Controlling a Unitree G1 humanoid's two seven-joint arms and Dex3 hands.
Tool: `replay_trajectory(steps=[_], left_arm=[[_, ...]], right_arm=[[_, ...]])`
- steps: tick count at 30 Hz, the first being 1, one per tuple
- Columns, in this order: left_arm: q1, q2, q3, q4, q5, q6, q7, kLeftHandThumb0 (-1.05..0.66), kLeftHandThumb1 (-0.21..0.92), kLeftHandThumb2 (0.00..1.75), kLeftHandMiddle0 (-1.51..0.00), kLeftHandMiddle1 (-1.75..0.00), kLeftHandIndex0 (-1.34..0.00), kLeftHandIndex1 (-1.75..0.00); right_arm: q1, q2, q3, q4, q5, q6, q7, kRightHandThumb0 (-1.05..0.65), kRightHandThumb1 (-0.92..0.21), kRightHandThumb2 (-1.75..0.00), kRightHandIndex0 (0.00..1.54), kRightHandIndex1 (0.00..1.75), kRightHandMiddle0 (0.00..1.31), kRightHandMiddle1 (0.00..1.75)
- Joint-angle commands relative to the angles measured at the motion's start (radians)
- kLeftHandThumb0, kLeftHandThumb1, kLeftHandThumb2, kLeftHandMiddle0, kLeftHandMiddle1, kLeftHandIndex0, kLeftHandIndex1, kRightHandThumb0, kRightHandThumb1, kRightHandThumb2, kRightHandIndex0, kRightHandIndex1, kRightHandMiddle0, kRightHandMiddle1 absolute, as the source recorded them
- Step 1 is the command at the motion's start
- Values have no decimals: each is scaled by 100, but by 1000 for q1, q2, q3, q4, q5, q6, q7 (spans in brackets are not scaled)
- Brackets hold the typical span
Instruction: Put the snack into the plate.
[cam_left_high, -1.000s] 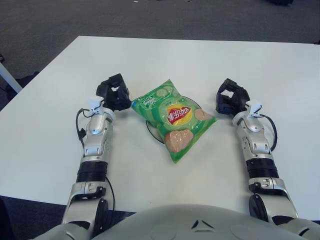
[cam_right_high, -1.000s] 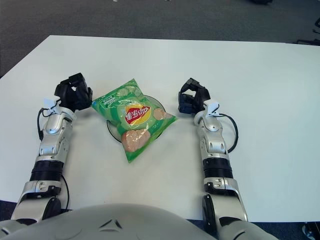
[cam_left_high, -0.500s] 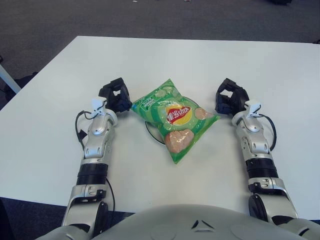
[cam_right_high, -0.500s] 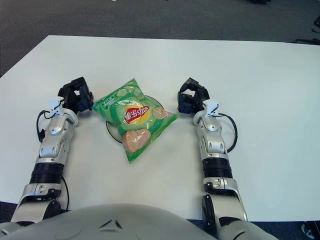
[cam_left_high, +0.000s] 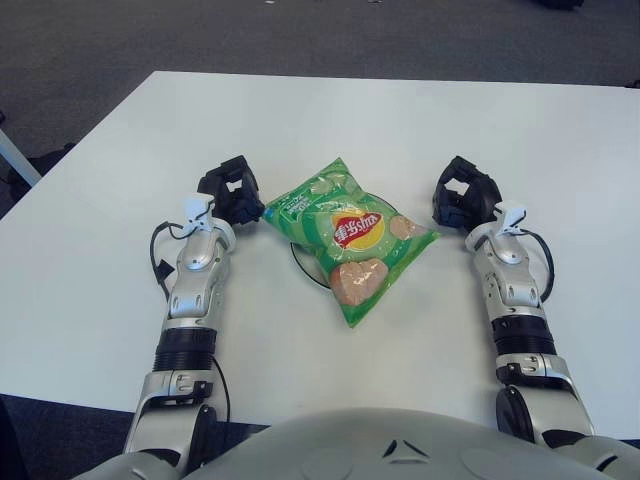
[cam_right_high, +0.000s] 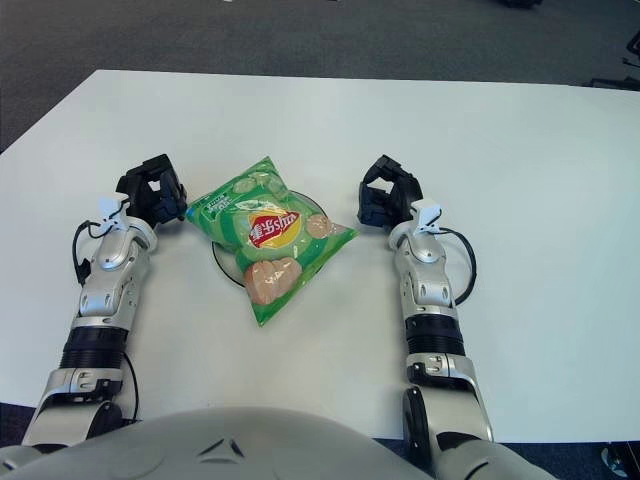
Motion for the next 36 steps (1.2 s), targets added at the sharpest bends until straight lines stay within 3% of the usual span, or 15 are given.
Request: replay_trajectory(steps=[1, 9, 24, 36], left_arm=[[91, -68, -9, 40, -1, 8, 13, -44, 55, 117, -143, -175, -115, -175], [87, -63, -6, 49, 7, 4, 25, -44, 55, 117, -144, -175, -116, -175], [72, -59, 31, 68, -30, 11, 14, -44, 59, 115, -141, -175, -113, -175], [53, -100, 55, 120, 18, -98, 130, -44, 59, 115, -142, -175, -117, -175]], right_arm=[[91, 46, -4, 91, 19, -45, 12, -50, -27, -138, 133, 175, 66, 175], [83, 45, -4, 127, 12, -89, 22, -50, -26, -138, 133, 175, 66, 175], [78, 41, -3, 141, 10, -89, 24, -51, -26, -139, 134, 175, 67, 175], [75, 40, -3, 142, 13, -70, 22, -50, -26, -139, 134, 175, 66, 175]])
